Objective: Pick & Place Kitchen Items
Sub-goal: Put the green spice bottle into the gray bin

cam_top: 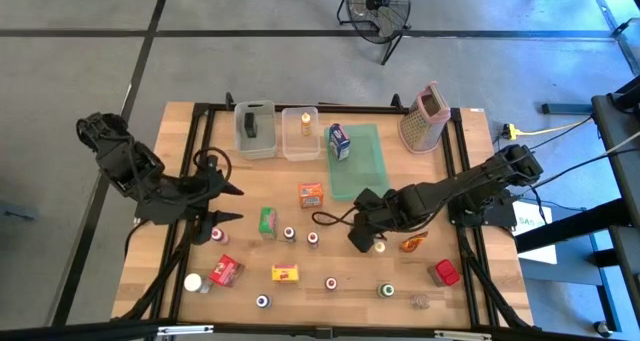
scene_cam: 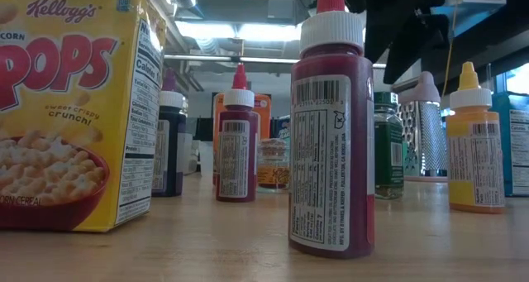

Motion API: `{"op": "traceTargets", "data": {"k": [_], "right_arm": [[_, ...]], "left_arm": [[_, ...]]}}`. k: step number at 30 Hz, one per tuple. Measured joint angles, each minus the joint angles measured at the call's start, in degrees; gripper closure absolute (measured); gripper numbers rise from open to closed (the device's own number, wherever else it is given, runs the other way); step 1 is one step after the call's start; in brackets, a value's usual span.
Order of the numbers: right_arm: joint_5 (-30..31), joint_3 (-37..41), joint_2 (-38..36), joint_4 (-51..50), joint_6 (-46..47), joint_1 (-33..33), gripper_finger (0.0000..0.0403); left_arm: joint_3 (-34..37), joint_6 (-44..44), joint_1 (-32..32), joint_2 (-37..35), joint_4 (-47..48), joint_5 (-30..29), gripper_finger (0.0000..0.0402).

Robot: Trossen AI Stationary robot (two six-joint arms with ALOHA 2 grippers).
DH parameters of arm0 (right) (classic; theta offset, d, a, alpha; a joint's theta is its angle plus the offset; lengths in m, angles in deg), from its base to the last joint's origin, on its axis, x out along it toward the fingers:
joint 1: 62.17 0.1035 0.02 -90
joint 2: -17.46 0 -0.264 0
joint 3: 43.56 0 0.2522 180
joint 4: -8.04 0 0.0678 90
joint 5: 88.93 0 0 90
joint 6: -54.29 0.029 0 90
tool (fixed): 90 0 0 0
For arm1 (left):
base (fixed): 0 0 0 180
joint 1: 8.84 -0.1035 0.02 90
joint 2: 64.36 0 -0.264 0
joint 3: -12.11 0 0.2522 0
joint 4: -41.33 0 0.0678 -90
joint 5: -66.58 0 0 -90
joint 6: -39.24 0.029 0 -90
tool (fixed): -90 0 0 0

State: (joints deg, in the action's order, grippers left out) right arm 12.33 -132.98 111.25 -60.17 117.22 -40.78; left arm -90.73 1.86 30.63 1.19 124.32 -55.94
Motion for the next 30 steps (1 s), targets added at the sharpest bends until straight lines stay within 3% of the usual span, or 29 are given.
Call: {"op": "traceTargets", "data": {"k": [15,30], "right_arm": [[0.5,0.0,1.8,-1.7,4.2,-1.4,0.0121],[-2.8,0.0,4.6,0.1,6.9,-1.4,0.0121]], "left_arm": [[0.0,-3.8,0.7,0.3,0.0,-8.8,0.0155],[0.0,-2.4,4.4,5.6,0.7,-6.2,0.0155]]}}
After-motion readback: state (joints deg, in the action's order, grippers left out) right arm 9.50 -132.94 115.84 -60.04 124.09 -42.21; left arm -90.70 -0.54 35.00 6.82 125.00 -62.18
